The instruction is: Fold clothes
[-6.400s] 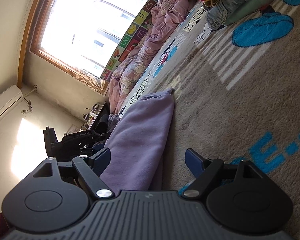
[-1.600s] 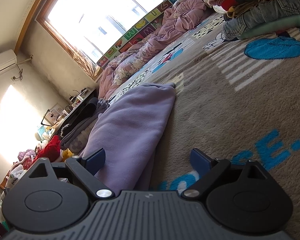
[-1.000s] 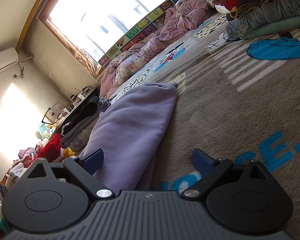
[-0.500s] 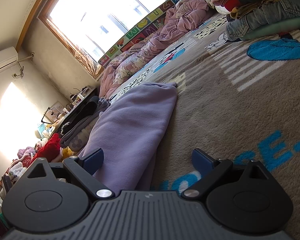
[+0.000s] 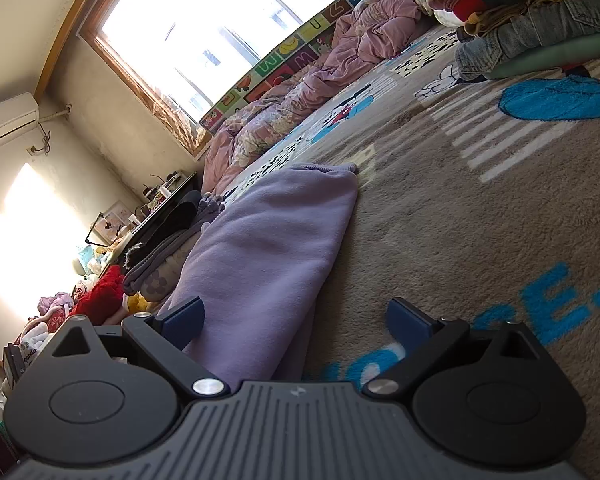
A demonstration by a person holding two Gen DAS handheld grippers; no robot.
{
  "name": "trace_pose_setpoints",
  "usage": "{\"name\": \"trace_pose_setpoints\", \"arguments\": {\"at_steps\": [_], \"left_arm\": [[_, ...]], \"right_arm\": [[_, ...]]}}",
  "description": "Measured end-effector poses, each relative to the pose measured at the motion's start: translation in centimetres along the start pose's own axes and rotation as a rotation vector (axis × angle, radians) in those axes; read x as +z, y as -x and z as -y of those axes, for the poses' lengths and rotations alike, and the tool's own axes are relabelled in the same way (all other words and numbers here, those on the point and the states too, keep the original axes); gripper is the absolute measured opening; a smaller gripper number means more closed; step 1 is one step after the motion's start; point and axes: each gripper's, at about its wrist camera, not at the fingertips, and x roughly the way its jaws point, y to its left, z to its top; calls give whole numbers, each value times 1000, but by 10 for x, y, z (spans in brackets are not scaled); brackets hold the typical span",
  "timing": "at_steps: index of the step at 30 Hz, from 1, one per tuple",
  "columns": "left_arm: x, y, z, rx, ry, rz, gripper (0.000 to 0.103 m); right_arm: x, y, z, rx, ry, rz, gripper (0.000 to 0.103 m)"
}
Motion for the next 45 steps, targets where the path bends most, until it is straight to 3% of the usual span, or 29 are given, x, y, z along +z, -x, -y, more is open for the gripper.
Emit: {"name": "trace_pose_setpoints", "arguments": {"at_steps": [6, 11, 20, 22, 26, 34, 41, 45], "left_arm": [[-20, 35, 23, -70, -88, -26, 39], [-51, 69, 78, -167, -248, -35, 41], [-111, 116, 168, -301, -522, 28, 40], [-126, 114, 172, -317, -515, 2, 34], [-158, 105, 168, -309, -488, -15, 36], [-166, 137, 155, -323, -376, 48, 35], [-176, 144, 157, -309, -399, 25, 41], [-183, 146, 158, -304, -423, 8, 50]], "right_arm": [[0, 1, -1, -5, -1, 3, 97], [-1, 3, -1, -9, -2, 6, 97], [0, 6, 0, -11, -15, 11, 97], [1, 7, 0, -9, -23, 11, 97], [2, 9, 3, -3, -41, 12, 97], [3, 10, 3, -8, -51, 15, 97], [1, 15, 2, -28, -68, 32, 97], [-1, 23, 3, -35, -88, 49, 97]]}}
